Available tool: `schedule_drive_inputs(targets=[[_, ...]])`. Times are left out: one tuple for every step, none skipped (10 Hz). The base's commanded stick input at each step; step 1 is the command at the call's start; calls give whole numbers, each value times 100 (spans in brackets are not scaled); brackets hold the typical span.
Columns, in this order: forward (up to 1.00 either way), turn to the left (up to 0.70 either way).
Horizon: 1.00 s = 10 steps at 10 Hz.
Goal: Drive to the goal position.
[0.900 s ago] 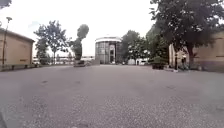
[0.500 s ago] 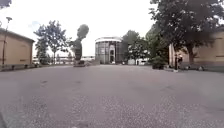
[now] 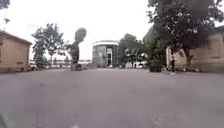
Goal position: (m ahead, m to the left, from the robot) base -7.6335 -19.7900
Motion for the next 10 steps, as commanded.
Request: schedule_drive_inputs(targets=[[70, -24], [70, -20], [70, -17], [70, -13], [70, -10], [70, -7], [70, -3], [70, 0], [70, 0], [70, 0]])
